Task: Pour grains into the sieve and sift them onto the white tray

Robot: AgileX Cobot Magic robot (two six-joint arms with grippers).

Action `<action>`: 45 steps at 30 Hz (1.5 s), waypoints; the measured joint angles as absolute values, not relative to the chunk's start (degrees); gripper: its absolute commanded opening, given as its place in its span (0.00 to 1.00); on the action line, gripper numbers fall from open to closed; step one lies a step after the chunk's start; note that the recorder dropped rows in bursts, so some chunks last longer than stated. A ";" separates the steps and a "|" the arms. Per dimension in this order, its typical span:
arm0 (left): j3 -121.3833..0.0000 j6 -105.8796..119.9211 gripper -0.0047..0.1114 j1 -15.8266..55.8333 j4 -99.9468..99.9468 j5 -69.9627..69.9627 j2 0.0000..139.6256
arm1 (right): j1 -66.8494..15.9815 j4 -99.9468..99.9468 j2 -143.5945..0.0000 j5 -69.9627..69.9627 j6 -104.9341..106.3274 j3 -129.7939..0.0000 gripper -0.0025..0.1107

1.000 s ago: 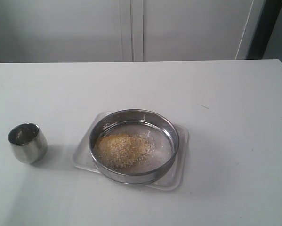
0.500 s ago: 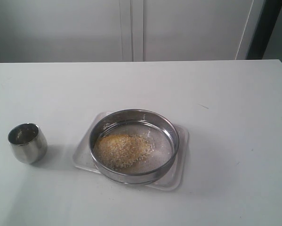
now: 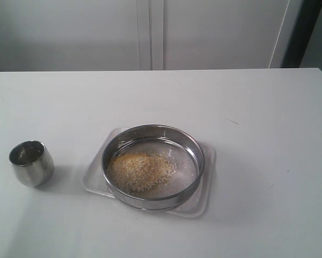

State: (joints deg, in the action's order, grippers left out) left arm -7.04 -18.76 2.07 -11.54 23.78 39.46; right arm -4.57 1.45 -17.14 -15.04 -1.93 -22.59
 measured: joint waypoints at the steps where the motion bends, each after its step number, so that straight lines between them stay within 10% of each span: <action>1: -7.04 -18.76 0.04 2.07 -11.54 23.78 39.46 | -4.57 1.45 -17.69 -15.98 -1.93 -23.25 0.02; 45: -7.04 -18.76 0.04 2.07 -11.54 23.78 39.46 | -4.57 11.86 -57.72 -33.19 0.00 -42.88 0.02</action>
